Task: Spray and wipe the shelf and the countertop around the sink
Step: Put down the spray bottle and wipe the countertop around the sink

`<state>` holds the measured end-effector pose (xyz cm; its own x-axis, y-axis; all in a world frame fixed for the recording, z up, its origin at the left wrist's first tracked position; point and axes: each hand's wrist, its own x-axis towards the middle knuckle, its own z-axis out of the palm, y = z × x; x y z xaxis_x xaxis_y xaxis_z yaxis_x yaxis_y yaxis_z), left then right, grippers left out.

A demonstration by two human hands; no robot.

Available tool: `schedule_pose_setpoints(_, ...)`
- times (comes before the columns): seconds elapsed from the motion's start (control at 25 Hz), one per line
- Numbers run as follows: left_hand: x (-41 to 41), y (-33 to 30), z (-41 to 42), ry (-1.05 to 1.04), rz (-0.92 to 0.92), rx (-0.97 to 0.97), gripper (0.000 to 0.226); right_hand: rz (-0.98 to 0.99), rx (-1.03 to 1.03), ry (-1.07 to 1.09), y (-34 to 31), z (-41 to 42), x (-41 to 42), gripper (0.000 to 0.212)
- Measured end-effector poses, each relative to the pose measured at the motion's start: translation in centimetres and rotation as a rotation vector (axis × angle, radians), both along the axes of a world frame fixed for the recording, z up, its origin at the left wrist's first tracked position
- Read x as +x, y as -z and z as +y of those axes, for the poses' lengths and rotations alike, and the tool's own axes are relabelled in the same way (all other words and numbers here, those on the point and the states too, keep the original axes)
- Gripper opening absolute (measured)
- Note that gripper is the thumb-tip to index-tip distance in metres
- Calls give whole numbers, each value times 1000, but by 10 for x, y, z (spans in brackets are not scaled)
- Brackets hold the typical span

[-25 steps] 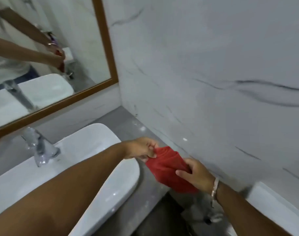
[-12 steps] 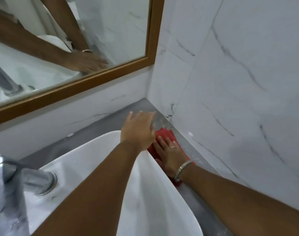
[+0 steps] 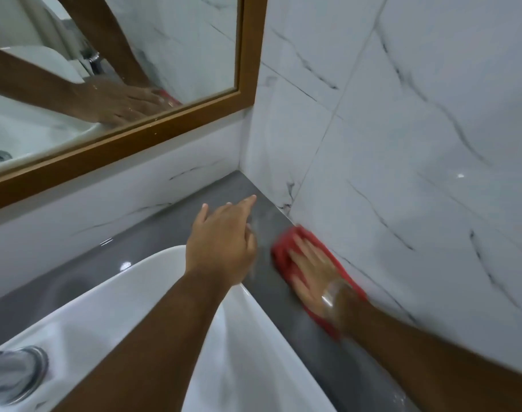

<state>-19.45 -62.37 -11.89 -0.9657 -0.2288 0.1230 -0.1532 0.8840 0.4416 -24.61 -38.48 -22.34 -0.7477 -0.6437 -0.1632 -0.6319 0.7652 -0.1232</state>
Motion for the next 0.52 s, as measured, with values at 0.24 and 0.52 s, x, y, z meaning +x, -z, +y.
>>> schedule_pose_setpoints(0.24, 3, -9, 3, 87, -52, -18, 53, 200, 116, -151, 1, 134, 71, 66)
schedule_pose_setpoints(0.52, -3, 4, 0, 47, -40, -64, 46, -9, -66, 21, 2, -147, -82, 65)
